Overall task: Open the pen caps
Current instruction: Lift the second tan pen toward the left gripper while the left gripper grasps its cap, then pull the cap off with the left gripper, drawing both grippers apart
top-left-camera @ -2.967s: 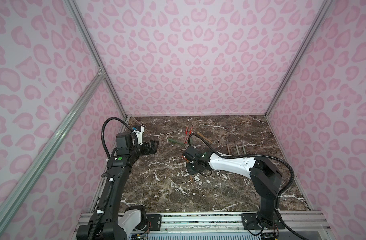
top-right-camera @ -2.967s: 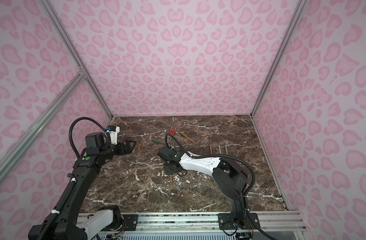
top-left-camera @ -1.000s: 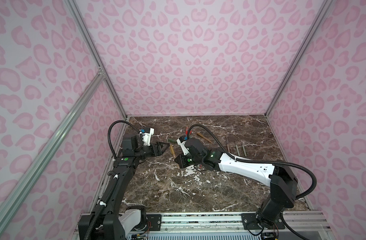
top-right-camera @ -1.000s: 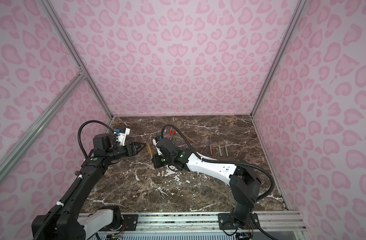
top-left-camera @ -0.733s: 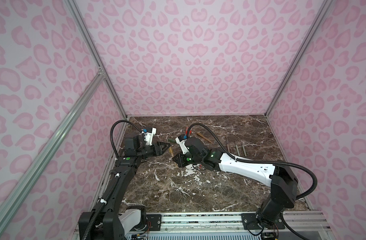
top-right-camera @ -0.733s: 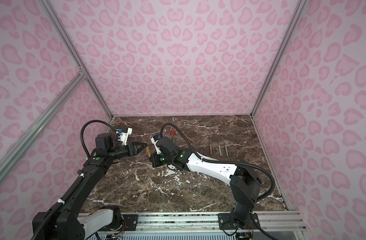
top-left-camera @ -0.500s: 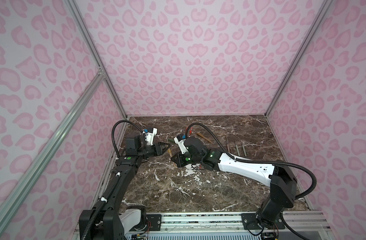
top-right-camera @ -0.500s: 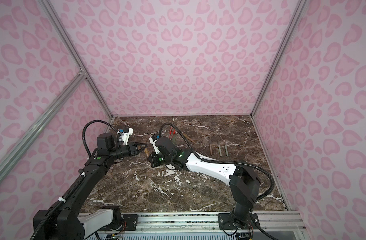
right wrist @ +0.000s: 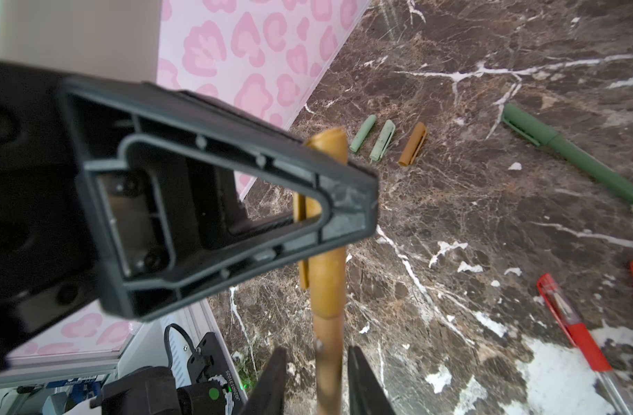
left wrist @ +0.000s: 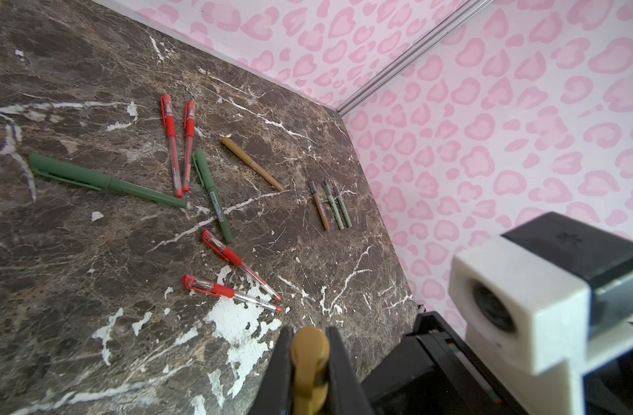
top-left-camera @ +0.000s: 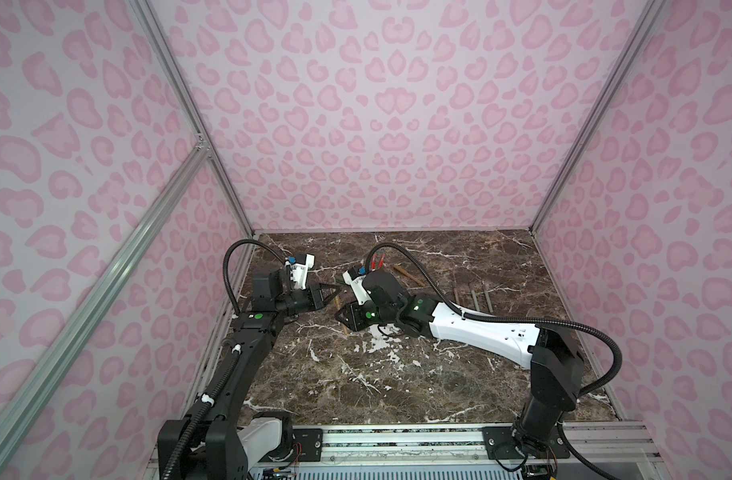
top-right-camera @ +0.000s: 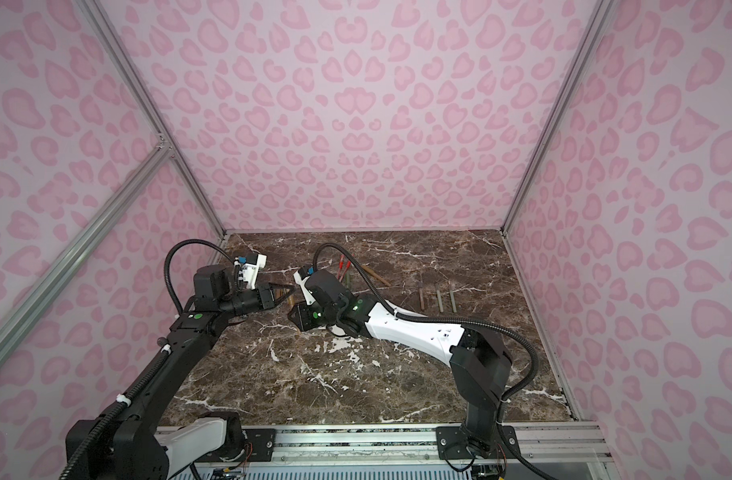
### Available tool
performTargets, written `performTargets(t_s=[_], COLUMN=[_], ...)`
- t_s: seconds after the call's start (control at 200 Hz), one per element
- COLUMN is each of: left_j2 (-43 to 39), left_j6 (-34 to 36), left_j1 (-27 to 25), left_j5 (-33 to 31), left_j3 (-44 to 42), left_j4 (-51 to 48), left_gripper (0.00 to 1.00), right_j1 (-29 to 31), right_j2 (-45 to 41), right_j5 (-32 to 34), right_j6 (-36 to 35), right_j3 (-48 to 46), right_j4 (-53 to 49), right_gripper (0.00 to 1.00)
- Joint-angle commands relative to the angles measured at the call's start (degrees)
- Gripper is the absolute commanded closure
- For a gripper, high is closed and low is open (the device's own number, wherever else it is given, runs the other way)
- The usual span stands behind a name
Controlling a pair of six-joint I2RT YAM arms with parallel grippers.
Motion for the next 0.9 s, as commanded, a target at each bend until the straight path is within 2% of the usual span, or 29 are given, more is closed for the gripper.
performTargets(t_s=[0.0, 0.13, 0.245, 0.335, 0.675, 0.895], left_j2=[0.11, -0.4, -0.15, -0.67, -0.02, 2.9], left_j6=[0.33, -0.28, 0.79, 0.72, 0.62, 2.44], left_j1=[-0.01, 0.01, 0.08, 0.11, 2.66, 4.37], left_j5=[-0.03, 0.53, -0.3, -0.72, -3.81, -8.31], left_j3=[0.96, -0.07, 1.06, 0.93, 4.92, 10.02], left_j4=[0.36, 2.16, -0.11, 0.58, -1.83, -6.08], left_gripper=[0.96, 0.97, 0.96, 0.96, 0.96, 0.96], right_j1=[-0.7, -1.14, -1.22, -1.16, -0.04, 0.58], right_j2=[1.68, 2.46, 3.67, 3.03, -1.28, -6.55], right_j5=[0.43, -0.16, -0.39, -0.97, -0.71, 0.94], right_j6=[-0.64, -0.23, -0.67, -0.05, 1.62, 4.04], right_j3=[1.51, 1.12, 1.88, -0.32, -12.99, -22.96], right_j4=[-0.83, 1.21, -0.73, 1.53, 3.4, 6.25], right_gripper=[0.69, 0.76, 0.91, 1.0, 1.0, 1.0])
